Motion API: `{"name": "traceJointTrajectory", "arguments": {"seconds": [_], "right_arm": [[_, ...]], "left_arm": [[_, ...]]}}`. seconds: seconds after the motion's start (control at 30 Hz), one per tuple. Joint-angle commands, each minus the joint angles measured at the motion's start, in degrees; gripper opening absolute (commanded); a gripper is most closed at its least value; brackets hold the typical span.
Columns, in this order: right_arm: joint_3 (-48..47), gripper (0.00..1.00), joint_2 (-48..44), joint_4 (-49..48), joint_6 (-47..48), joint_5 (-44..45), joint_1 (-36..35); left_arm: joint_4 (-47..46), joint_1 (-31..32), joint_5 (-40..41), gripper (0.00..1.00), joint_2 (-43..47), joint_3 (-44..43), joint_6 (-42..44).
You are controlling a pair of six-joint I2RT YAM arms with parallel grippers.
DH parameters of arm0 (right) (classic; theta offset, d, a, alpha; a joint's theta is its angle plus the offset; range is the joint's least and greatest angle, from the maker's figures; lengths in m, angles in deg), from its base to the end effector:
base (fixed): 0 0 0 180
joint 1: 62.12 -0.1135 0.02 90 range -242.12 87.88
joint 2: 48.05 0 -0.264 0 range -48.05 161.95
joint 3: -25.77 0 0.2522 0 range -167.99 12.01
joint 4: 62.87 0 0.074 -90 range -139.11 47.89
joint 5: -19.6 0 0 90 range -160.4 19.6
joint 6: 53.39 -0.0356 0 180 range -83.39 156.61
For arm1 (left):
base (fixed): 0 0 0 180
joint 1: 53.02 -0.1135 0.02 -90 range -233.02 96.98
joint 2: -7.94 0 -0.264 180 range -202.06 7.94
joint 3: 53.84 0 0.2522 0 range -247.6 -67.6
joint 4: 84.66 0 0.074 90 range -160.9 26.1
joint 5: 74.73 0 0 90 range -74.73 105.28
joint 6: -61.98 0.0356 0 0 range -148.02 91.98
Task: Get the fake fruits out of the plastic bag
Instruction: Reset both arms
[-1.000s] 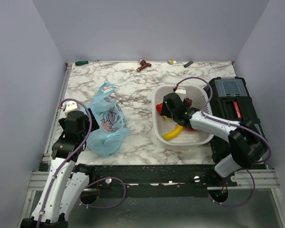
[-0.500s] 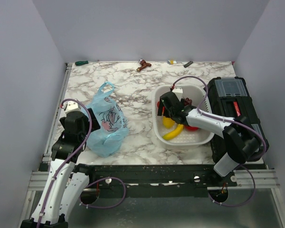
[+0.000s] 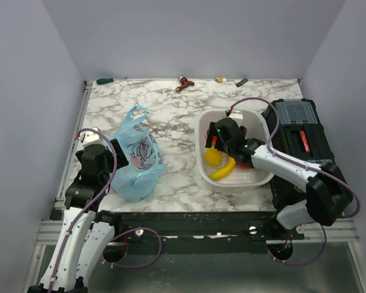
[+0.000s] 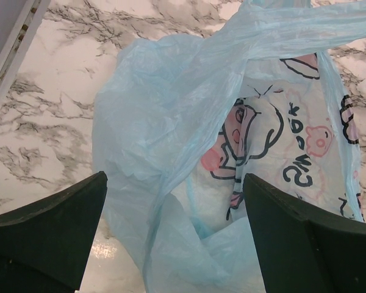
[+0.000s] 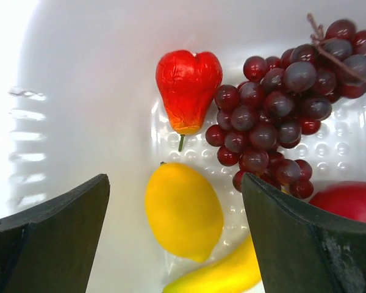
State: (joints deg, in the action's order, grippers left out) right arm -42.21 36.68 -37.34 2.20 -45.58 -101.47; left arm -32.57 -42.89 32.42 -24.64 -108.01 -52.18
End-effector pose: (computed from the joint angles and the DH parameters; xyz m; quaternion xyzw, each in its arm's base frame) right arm 0.2538 0.1887 0.2322 0.0484 0.8961 0.0799 0.4340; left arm 0.1250 -0.0117 0.2936 -0.1783 0.8430 -0.0209 0.5070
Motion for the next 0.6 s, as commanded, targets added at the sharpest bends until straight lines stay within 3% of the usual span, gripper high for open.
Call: {"name": "traceJointTrajectory", "arguments": {"seconds": [0.0,0.27,0.57], "right_arm": [[1.3,0.92,-8.3,2.0,1.2,-1.5,0.2],[-2.6,0.96,-23.8,8.7,4.8,-3.2,0.2],[-8.5,1.00,-40.9,13.3,8.4,-4.0,0.2]], "left_arm": [[-2.0,-0.3,-1.2,0.92,2.1,1.0,0.7],[-1.7,-0.3,-2.5,0.95,7.5,-0.6,0.7],[1.3,-0.3,-11.3,0.99,7.9,-19.8,-2.6]]}}
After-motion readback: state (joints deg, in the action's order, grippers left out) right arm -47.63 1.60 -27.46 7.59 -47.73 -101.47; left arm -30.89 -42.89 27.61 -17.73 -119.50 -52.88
